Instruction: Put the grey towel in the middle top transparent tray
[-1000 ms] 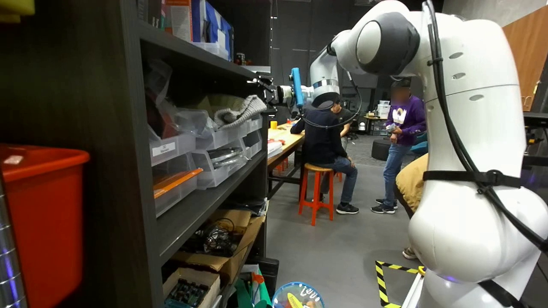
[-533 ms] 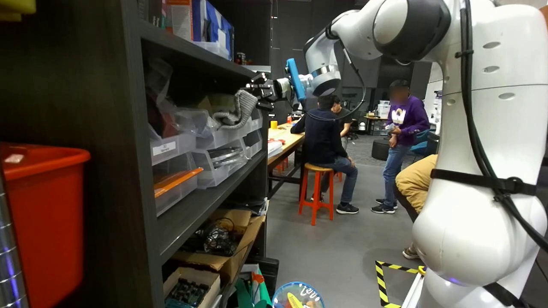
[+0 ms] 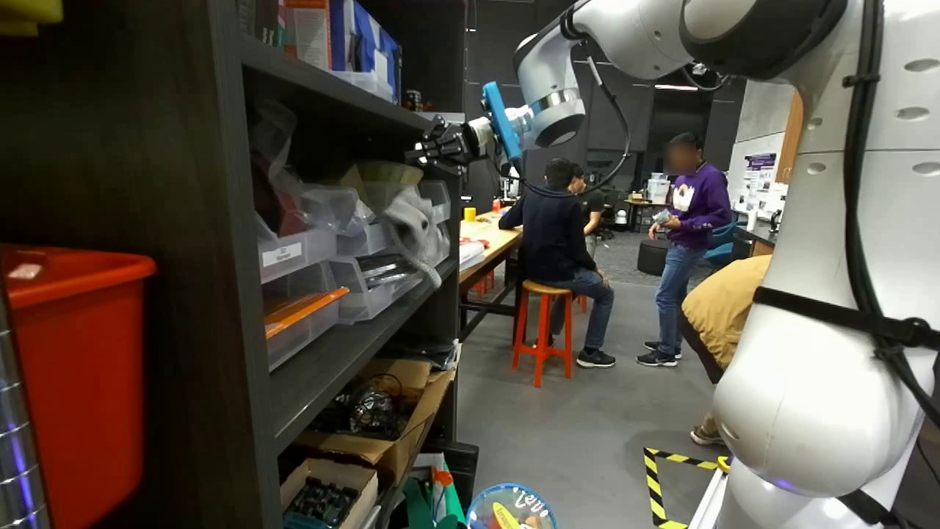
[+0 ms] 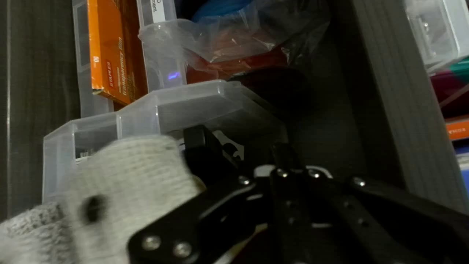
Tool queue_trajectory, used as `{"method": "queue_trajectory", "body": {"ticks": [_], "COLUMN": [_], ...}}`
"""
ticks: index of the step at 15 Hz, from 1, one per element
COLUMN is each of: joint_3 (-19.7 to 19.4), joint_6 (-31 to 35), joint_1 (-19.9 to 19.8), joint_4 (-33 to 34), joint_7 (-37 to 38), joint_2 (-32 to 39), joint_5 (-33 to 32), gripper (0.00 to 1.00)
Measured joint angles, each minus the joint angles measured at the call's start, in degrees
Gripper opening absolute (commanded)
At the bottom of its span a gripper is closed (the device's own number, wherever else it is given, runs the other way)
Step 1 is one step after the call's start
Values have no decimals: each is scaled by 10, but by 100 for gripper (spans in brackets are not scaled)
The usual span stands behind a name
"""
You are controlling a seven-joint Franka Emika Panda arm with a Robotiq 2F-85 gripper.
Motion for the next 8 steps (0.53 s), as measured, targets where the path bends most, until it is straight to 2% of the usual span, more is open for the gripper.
{"method": "queue_trajectory", "body": {"ticks": [8], "joint_3": [25], "joint_6": [31], "joint_1": [17], "joint_4": [-18], "joint_7": [1], "joint_2": [-31], "joint_5": [-15], "gripper": [0]}}
